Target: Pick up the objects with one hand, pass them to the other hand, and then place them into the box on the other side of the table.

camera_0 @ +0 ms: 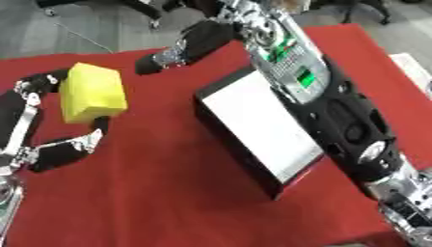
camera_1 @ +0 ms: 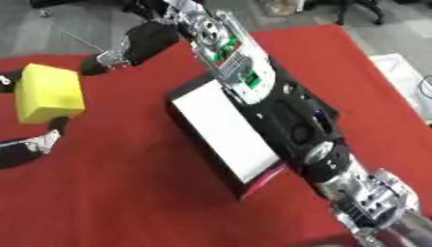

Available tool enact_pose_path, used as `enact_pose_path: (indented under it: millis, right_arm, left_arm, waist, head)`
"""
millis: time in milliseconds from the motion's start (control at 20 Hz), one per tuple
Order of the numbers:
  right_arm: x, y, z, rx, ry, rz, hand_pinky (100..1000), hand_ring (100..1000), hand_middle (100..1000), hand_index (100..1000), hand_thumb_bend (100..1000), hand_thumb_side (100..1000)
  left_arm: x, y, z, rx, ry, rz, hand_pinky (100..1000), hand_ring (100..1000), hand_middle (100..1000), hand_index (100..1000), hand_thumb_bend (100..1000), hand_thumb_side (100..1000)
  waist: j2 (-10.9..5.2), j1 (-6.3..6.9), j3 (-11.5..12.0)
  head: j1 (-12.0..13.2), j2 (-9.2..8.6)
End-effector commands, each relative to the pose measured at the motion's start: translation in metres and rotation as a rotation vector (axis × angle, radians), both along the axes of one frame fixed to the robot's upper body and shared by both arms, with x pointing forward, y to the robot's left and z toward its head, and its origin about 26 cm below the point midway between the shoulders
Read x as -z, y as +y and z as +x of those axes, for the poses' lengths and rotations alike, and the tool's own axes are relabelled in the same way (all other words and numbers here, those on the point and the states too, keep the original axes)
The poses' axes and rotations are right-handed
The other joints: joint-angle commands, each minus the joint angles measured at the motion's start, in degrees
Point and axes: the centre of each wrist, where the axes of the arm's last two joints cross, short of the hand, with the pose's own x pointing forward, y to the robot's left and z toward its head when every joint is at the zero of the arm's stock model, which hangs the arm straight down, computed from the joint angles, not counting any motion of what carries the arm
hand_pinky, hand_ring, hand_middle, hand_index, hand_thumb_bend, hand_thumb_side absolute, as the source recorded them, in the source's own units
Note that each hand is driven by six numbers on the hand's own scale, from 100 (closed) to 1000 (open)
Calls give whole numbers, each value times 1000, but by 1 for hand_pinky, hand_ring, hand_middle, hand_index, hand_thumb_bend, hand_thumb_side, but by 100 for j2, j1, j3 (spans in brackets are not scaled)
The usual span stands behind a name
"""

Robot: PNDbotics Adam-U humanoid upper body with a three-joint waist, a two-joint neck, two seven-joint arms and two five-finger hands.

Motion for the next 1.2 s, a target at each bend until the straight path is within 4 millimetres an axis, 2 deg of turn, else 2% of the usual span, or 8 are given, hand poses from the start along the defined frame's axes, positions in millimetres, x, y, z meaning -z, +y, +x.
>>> enact_pose_path:
  millis: [50,400,700,900,1100,1200]
  right_arm:
    - [-8,4,-2,15,-24,-20,838,866,790,848,845,242]
    - [-4,7,-3,-8,40,-46,834,867,788,845,842,240]
    - [-8,8,-11,-62,94,-49,832,866,786,843,826,226]
    - [-13,7,-22,-108,97,-53,832,865,785,842,811,214]
    - [-13,6,-31,-157,95,-89,834,867,787,845,795,201]
    - [-12,6,-31,-160,93,-103,835,867,787,845,795,201]
  left_arm:
    - [-10,-7,-1,-2,-66,10,735,668,529,639,100,162]
    - [-9,-13,-1,-14,-103,34,728,660,526,634,100,117]
    - [-8,-14,-1,-39,-130,64,717,647,519,625,100,103]
    - [-1,-13,0,-57,-110,64,715,641,511,615,100,200]
    - [3,-11,0,-62,-79,40,716,637,504,609,100,260]
    - [5,-12,0,-57,-55,17,717,635,499,605,100,325]
  waist:
    - [-16,-68,26]
    - [10,-77,36]
    - [29,-81,12]
    - [39,-76,-11]
    - [50,-58,-29]
    - [56,-47,-29]
  head:
    - [-27,-52]
    - [-14,-55]
    - [7,-70]
    - [-14,-93]
    - [-67,-57]
    - [-87,-48]
